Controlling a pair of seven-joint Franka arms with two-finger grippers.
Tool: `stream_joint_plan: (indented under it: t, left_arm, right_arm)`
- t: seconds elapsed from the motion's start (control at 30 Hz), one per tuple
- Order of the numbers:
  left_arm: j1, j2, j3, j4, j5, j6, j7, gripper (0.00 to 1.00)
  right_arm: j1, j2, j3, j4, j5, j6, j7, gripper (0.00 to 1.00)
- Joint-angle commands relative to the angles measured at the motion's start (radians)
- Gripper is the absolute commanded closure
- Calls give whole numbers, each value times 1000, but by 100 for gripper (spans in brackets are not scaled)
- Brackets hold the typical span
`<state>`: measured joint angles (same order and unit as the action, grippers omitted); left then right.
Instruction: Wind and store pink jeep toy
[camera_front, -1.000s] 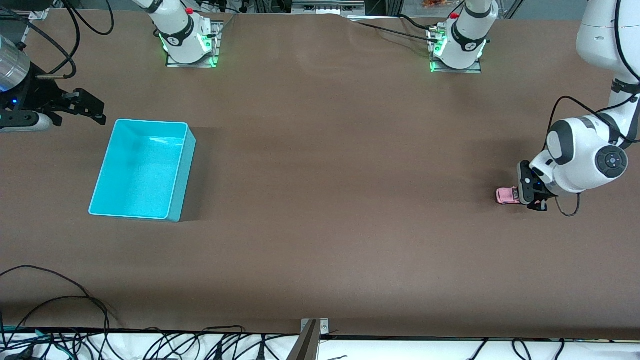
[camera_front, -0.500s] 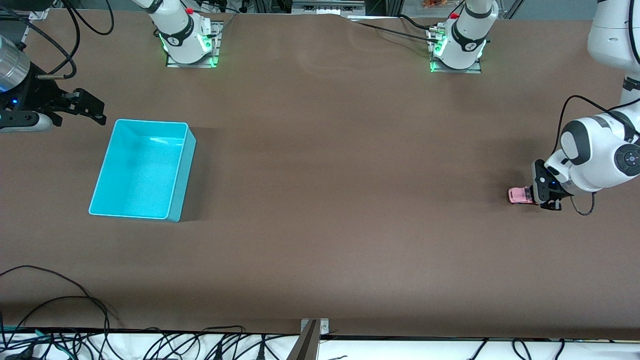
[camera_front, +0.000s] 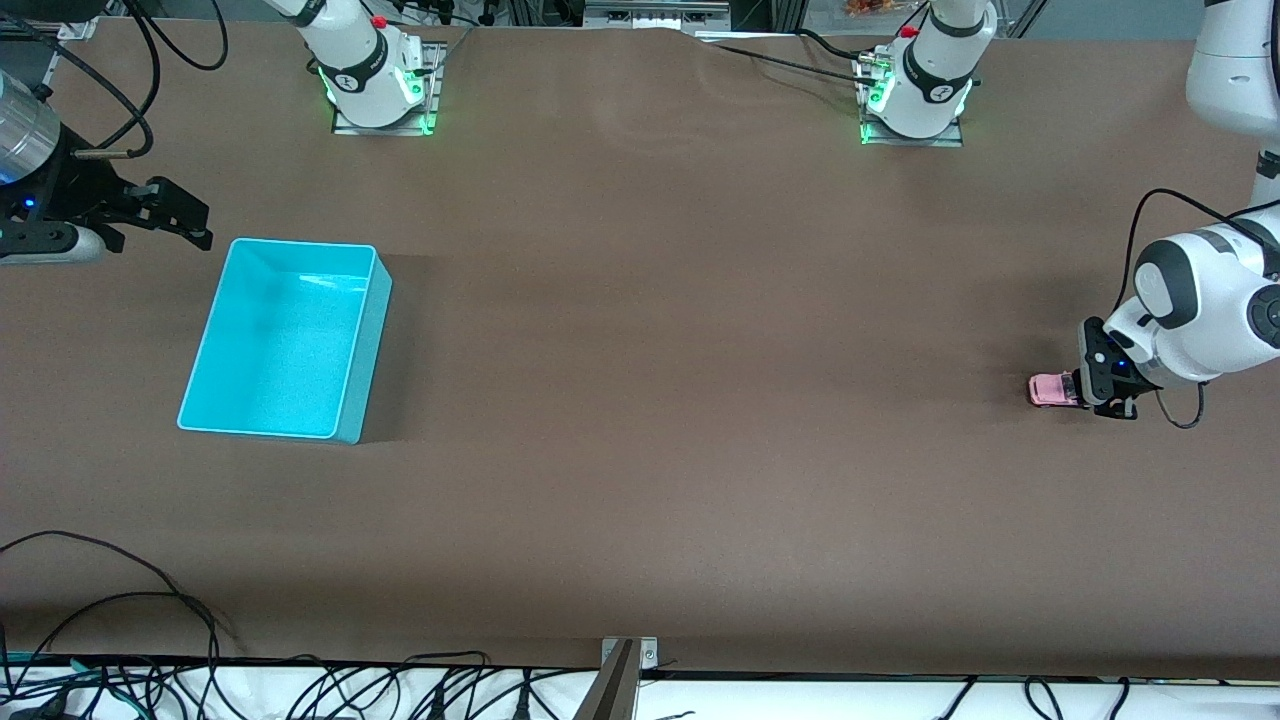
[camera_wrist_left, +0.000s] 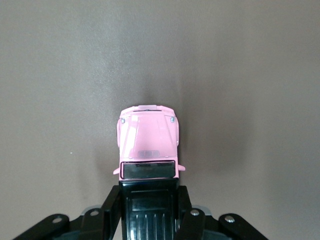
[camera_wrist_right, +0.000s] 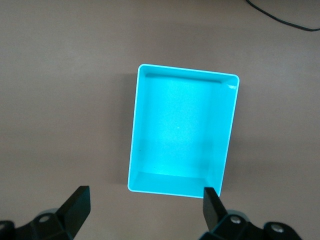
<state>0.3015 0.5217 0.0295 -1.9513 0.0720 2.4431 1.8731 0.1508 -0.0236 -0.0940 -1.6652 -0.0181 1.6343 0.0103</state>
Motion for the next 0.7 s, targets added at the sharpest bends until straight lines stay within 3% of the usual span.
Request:
stream_joint_plan:
  t: [0.0,0.47,0.53,0.6,0.63,0.67]
  left_arm:
    - [18,32,-2,15,19,-3,26,80]
    - [16,37,-2,28,19,-7,37,75]
    - [16,37,-2,31,17,-7,37,60]
    - [16,35,-3,38,11,-9,35,34]
    - [16,32,-5,55,5,-27,34,9]
    - [16,32,-6,58,3,-33,34,5]
  right_arm:
    - [4,4,-1,19,-11,-18,0,0]
    - [4,5,-1,19,-11,-16,0,0]
    - [4,5,-1,19,-11,-16,0,0]
    - [4,5,-1,19,-11,-16,0,0]
    - [4,4,-1,19,-11,-16,0,0]
    - [4,5,-1,19,-11,-16,0,0]
